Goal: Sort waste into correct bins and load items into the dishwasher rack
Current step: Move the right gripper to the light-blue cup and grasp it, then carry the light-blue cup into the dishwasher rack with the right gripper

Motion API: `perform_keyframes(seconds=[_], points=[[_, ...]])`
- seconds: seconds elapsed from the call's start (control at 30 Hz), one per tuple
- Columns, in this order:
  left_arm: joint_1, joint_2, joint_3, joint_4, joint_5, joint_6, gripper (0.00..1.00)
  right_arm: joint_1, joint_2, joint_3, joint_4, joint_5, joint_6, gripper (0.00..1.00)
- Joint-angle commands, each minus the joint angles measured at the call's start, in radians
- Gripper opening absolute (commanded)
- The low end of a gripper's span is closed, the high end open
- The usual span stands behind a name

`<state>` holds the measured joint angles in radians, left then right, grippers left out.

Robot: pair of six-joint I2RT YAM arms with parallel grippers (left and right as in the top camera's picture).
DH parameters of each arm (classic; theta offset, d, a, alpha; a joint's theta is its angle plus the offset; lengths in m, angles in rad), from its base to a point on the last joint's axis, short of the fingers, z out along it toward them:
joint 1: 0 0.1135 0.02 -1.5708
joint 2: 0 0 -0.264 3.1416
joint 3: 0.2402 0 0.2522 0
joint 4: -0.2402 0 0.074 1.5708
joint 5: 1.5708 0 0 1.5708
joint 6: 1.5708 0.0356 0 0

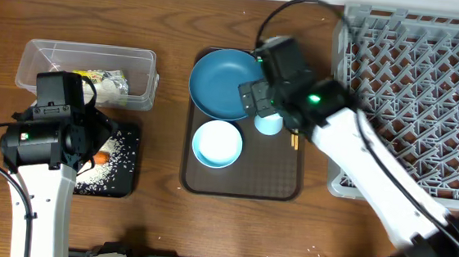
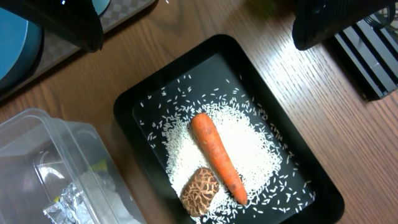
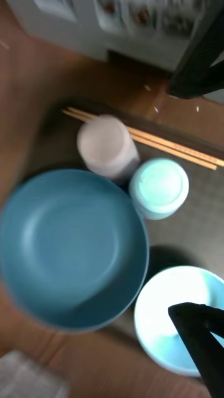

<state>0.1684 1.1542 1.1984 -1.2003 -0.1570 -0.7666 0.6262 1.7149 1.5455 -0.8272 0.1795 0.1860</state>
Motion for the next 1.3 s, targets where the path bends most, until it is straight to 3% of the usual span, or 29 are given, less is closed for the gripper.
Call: perform_keyframes(seconds=[0.0,0.17,0.47,0.87,1.0,1.27], points=[[0.005,0.002,-0.003,-0.003,-0.012,-0.016,0.98,0.005,0.058,0.016,-0.024,-0.027,0.095,0.99],[0.005,0.002,-0.003,-0.003,-0.012,-0.016,0.98,0.005,0.143,0.016,-0.074,-0.031,0.186,0.99],[0.005,0.002,-0.003,-0.003,-0.012,-0.016,0.98,-0.009,0.279,0.016,-0.067,-0.021,0.219,0.99],[0.005,0.002,-0.003,-0.003,-0.012,-0.016,0.98,-0.095,0.294,0.016,-0.071,-0.077,0.243,0.99],[0.005,0.002,-0.003,-0.003,-0.012,-0.016,0.98,-0.098,0.294,0.016,-0.064,-0.082,0.243,0.88],[0.005,0.002,-0.003,-0.003,-0.012,-0.016,0.98,-0.095,0.294,0.016,-0.04,-0.079,0.244,0.75]])
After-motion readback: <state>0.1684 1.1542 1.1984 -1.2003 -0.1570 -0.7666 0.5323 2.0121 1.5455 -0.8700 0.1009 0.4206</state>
